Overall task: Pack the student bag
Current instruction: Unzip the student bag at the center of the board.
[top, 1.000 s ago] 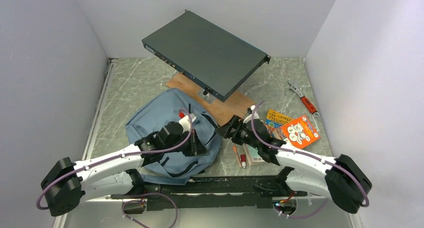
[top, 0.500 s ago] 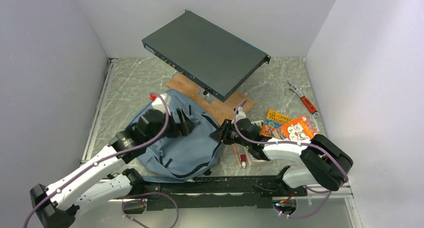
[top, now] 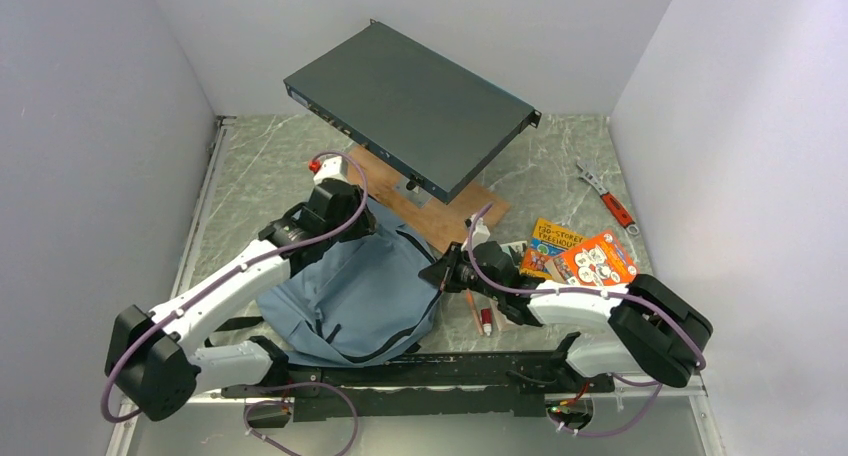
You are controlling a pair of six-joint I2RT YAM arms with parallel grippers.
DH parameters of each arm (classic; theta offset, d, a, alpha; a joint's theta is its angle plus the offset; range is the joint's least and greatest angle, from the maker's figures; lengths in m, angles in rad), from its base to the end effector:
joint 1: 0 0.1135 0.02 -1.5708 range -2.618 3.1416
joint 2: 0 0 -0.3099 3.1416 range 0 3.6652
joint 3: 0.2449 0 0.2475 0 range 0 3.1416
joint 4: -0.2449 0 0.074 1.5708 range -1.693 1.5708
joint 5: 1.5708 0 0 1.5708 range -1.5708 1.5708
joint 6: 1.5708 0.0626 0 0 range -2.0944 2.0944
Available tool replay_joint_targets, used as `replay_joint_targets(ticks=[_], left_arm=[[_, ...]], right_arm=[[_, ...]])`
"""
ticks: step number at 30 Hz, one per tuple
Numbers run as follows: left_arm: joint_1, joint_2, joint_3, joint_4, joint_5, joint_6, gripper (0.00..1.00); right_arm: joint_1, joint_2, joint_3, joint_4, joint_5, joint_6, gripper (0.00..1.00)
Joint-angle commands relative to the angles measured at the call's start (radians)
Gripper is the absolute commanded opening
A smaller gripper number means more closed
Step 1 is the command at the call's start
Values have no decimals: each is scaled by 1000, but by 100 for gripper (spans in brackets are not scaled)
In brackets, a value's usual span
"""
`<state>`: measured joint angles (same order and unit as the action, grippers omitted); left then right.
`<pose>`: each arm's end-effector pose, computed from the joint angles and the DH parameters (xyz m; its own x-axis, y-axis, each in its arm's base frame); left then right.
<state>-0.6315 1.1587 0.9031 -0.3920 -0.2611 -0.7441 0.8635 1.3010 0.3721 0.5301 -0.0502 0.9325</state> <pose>0.2118 -0.1349 0.3137 -0.6320 -0.3485 -0.6922 -0.0324 0.9043 -0.4256 0.1633 0.1959 0.2028 -0.7842 0.3171 -0.5334 -0.2676 0.6028 0.7517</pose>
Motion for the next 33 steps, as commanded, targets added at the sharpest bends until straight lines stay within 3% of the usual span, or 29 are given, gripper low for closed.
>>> replay_joint_targets(ticks=[1, 12, 23, 33], left_arm=[[3, 37, 47, 71, -19, 41, 47], [3, 150, 79, 85, -14, 91, 47], [3, 209, 133, 11, -38, 132, 24], [3, 142, 90, 2, -43, 178, 0]], right_arm=[[11, -41, 2, 73, 9, -17, 0], [12, -13, 7, 97, -4, -12, 0], [12, -11, 11, 79, 26, 6, 0], [12, -40, 3, 60, 93, 61, 0]])
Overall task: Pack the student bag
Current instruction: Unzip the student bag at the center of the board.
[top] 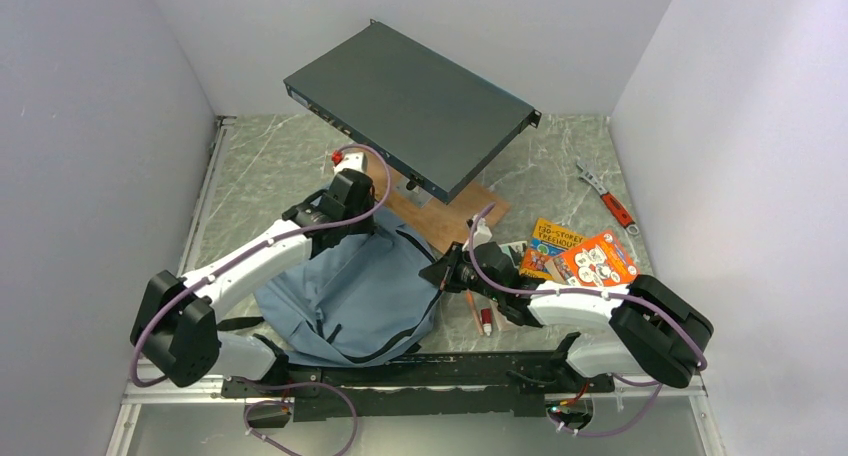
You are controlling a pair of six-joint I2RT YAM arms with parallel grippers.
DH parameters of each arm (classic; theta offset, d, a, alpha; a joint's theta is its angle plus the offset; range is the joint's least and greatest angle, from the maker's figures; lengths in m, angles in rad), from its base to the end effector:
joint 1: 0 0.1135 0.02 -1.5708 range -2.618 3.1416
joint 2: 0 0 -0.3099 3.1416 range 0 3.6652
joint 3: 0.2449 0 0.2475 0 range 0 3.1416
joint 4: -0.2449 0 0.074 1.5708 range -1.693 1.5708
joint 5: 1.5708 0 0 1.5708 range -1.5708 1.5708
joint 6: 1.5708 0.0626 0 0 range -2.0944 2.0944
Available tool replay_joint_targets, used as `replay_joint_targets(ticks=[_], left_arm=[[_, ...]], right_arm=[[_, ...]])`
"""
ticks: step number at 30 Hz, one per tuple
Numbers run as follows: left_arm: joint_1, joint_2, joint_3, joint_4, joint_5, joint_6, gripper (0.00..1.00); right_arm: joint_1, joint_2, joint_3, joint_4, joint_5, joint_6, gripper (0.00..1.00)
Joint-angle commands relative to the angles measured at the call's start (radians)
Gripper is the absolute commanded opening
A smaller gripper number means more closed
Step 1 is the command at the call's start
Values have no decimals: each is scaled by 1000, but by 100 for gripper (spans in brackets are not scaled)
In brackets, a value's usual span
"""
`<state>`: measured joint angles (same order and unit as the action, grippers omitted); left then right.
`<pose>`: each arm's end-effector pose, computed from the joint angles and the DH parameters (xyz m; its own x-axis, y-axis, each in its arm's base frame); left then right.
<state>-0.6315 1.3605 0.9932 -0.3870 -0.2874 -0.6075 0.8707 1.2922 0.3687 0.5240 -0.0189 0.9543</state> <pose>0.2515 -0.1620 0.2946 -0.6818 -0.1795 -0.7092 0.0125 0.9664 -0.2566 0.1623 0.1945 0.2030 -0.7779 0.3427 -0.5267 -0.2441 0.6075 0.7559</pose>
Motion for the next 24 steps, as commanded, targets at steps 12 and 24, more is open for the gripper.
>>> replay_joint_targets(ticks=[12, 24], left_arm=[[-63, -124, 6, -332, -139, -133, 0], [-117, -380, -226, -533, -258, -314, 0]], right_arm=[[24, 12, -61, 205, 238, 318, 0], [39, 21, -111, 290, 369, 364, 0]])
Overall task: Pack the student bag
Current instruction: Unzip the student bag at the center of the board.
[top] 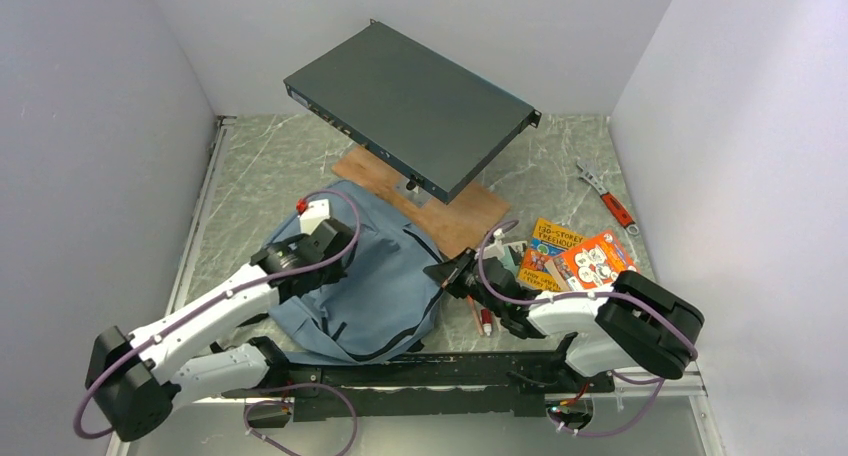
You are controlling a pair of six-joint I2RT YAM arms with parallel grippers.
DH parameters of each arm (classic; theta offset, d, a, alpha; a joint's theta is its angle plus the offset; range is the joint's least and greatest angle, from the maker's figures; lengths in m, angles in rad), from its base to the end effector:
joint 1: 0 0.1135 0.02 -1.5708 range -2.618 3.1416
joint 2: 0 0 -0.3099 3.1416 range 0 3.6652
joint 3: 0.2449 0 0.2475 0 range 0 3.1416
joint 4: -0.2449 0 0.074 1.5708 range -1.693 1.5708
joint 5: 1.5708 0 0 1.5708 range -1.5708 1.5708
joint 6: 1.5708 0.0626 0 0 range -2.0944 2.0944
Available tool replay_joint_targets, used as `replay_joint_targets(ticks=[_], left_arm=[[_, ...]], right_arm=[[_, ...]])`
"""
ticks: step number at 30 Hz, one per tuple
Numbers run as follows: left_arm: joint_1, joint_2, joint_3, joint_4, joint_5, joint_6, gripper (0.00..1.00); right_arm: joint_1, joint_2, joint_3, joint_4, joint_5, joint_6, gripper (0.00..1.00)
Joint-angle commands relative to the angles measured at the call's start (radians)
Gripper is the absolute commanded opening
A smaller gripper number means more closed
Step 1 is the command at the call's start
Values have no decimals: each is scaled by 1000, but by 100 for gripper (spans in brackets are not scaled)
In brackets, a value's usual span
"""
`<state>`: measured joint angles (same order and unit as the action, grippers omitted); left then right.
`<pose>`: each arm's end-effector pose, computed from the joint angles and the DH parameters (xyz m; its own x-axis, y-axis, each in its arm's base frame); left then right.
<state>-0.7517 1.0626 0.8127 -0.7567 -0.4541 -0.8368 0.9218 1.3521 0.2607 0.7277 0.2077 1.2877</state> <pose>0.1549 -0.1072 0.2729 -0.7419 -0.2198 -0.6334 -0.1621 0.9755 -0.1488 0.1573 0.1859 0.1825 -0.6967 0.6361 -0.3315 0.0212 0.4802 0.8769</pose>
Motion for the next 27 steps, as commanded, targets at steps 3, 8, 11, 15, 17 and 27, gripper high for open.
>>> replay_joint_targets(ticks=[3, 8, 11, 15, 17, 27], left_arm=[[3, -166, -75, -256, -112, -156, 0], [2, -327, -81, -457, -138, -327, 0], [-22, -426, -64, -533, -171, -419, 0], [-23, -479, -35, -634, -205, -504, 0], [-23, -483, -31, -654, -205, -528, 0], [-23, -494, -55, -516, -155, -418, 0]], right_arm=[[-14, -23, -14, 105, 144, 31, 0], [-15, 1, -19, 126, 148, 28, 0], [-15, 2, -22, 130, 150, 17, 0], [-17, 5, -37, 140, 154, 20, 0], [-18, 13, -41, 150, 152, 19, 0], [-11, -22, 39, -13, 103, -153, 0]])
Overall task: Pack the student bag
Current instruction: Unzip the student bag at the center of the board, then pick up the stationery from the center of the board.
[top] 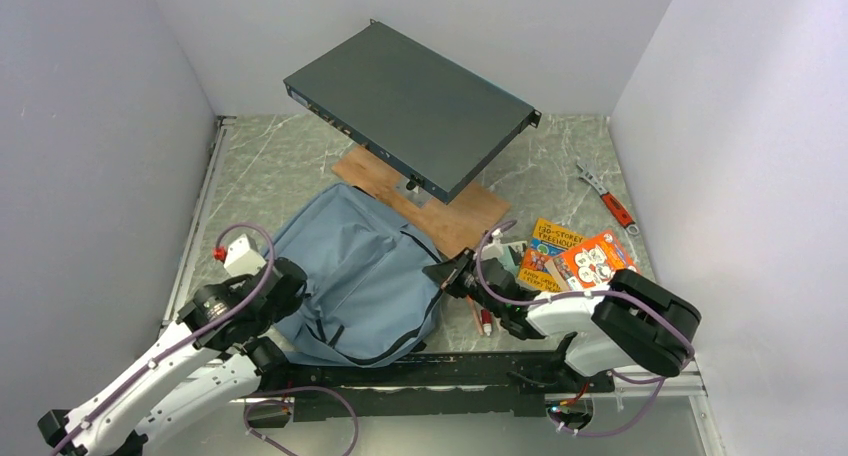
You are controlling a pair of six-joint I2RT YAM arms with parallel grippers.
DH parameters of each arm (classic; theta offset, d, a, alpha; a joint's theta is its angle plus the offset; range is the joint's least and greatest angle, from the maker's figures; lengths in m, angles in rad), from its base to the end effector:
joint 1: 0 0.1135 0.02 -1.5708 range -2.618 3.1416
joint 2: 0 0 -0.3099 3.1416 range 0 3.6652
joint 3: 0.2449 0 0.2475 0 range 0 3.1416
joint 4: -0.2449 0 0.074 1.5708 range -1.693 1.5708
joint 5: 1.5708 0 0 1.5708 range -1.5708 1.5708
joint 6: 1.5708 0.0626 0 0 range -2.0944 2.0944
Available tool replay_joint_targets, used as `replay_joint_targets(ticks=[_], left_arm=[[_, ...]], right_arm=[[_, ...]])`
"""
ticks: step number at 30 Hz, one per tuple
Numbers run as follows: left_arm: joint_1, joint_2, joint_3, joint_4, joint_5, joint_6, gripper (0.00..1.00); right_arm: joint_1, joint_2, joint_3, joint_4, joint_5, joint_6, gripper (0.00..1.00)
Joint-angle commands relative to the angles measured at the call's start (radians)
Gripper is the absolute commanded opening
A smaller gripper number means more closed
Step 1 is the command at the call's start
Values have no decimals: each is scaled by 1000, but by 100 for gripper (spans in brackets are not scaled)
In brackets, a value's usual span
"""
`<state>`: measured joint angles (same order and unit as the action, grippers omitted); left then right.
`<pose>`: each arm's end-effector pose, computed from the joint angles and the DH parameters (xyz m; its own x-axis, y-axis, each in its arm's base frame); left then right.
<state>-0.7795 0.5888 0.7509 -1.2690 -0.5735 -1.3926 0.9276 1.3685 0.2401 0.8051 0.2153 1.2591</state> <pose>0.0567 -0.0083 0.2704 -0.5239 -0.6445 -0.5569 -0.5520 0.7548 -0.3543 0.1564 0.1864 0.1828 -0.6868 0.6340 -0.3554 -0.0211 0.4714 0.8817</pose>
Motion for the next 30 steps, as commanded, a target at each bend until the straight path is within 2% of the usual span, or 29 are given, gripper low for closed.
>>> replay_joint_targets(ticks=[1, 2, 3, 5, 6, 8, 10, 15, 17, 21, 24, 27, 30], left_arm=[[4, -44, 5, 60, -12, 217, 0], [4, -72, 1, 126, 11, 285, 6], [5, -104, -7, 178, 32, 334, 16], [4, -187, -24, 274, 57, 411, 52], [4, -215, -32, 311, 67, 434, 68], [3, -254, -42, 380, 80, 486, 88], [4, -256, -39, 418, 78, 529, 97], [4, -129, 58, 451, 53, 658, 100], [5, -68, 116, 459, 41, 729, 100], [4, -12, 178, 500, 42, 885, 100], [5, -26, 208, 519, 5, 977, 100], [6, -72, 204, 551, -91, 1053, 100], [6, -128, 185, 583, -177, 1079, 100]], right_arm=[[-15, -54, 75, -137, 85, -178, 0], [-13, -76, 81, -165, 70, -225, 9], [-9, -99, 83, -192, 52, -274, 24], [0, -151, 122, -321, 16, -377, 54], [12, -179, 154, -425, 23, -413, 64], [50, -242, 203, -618, 91, -455, 76], [72, -287, 241, -758, 126, -467, 81], [168, -329, 346, -1072, 246, -386, 87], [222, -305, 411, -1218, 341, -283, 91], [279, -156, 627, -1680, 558, -11, 95], [311, 5, 854, -1933, 624, 120, 99], [383, 141, 1041, -1996, 648, 115, 100], [408, 199, 1150, -1851, 587, 25, 100]])
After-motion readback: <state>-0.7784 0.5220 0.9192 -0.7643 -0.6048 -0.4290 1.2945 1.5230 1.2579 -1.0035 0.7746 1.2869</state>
